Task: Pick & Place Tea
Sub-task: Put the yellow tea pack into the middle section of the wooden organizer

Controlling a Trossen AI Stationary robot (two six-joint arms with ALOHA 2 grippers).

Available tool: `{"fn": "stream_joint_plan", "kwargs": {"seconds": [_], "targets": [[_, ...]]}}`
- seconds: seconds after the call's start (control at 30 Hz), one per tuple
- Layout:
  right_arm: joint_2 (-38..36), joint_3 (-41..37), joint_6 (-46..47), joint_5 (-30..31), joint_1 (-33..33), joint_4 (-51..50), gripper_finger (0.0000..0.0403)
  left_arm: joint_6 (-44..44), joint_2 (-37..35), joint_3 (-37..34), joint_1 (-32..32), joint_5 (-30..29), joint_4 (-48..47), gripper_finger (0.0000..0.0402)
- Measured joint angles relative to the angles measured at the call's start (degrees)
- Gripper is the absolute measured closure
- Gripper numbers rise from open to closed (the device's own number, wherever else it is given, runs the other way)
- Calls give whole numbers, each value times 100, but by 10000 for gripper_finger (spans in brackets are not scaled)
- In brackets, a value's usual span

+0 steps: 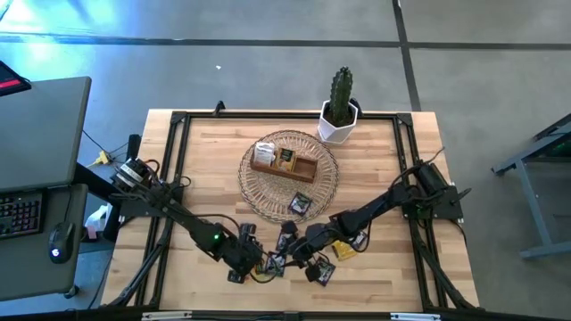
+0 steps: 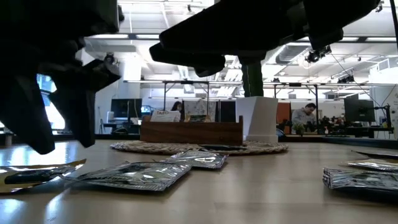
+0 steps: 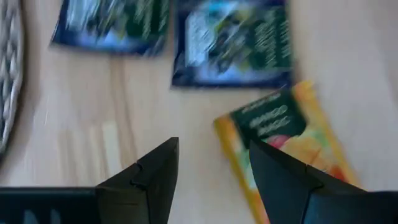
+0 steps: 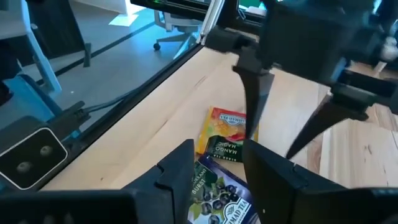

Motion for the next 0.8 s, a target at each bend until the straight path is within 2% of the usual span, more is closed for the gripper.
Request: {"fn": "stream_joint_plan", "kwargs": {"seconds": [0.13,0.23,0.37,0.8], "targets": [[0,0,-7,-2,0,2,269,833,0,0,-2,50,587,206],[0,0,-2,4,0,5,270,1118,0,0,40,226,606,206],[0,0,-2,13,0,4,270,1126,342,-3,271,400,667,206],[0,0,-6,15,4,-59,269,1031,423,9,302,200,685,206]]}}
